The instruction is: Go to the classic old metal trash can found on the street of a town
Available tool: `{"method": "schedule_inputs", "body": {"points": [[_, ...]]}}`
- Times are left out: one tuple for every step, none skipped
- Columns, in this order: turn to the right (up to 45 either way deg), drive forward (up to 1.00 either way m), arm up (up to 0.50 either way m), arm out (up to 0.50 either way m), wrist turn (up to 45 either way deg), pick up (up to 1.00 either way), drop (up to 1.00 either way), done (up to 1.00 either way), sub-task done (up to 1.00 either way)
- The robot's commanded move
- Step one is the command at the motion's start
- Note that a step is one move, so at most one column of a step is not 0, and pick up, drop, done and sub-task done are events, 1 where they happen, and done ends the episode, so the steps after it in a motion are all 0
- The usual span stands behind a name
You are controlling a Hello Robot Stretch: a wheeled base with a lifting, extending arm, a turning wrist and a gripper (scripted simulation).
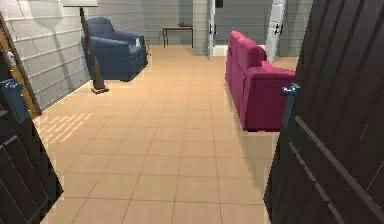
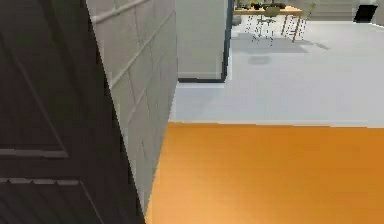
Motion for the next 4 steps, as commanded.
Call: {"method": "schedule_inputs", "body": {"points": [[0.0,1.0,0.0,0.0,0.0,0.0,0.0,0.0,0.0],[3.0,0.0,0.0,0.0,0.0,0.0,0.0,0.0,0.0],[0.0,1.0,0.0,0.0,0.0,0.0,0.0,0.0,0.0],[0.0,1.0,0.0,0.0,0.0,0.0,0.0,0.0,0.0]]}}
